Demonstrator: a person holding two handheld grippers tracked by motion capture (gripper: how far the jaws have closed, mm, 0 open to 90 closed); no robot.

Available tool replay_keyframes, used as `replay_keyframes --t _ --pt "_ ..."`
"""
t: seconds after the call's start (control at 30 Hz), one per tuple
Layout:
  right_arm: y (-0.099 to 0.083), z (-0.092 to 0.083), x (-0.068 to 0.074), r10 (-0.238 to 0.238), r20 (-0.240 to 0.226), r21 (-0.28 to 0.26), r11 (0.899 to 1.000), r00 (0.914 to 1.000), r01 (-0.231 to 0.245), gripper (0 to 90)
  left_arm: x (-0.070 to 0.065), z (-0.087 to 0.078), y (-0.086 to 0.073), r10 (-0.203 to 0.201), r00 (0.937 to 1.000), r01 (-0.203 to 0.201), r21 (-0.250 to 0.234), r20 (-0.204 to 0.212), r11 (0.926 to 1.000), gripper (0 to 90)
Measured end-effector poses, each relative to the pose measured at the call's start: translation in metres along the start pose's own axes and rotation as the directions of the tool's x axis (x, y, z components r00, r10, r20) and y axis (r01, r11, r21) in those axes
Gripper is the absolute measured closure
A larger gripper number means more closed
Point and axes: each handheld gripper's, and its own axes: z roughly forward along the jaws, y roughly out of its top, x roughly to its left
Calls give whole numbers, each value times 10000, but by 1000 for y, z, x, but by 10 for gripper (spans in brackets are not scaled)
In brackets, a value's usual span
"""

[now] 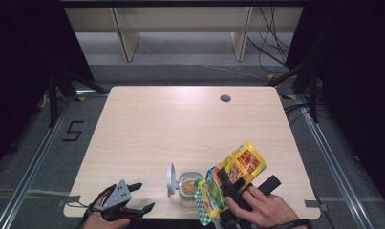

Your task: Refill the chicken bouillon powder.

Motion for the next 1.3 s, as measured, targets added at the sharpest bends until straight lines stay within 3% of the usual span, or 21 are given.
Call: replay_keyframes --t 0.07,0.13,0.2,1.3 --pt "0 0 1 128 -42 74 9999 9999 -128 663 0 0 0 4 10000 -4 -2 -3 10000 204" --pt "0 -1 1 175 -54 89 9998 9998 -174 664 -2 1 0 -243 9997 245 -231 87 9994 205" --pt "0 0 1 130 -29 84 9999 9999 -130 664 0 0 0 20 10000 -20 24 -5 10000 204" --pt "0 0 4 250 -82 75 9997 9997 -249 664 0 0 0 19 10000 -19 13 -4 10000 205"
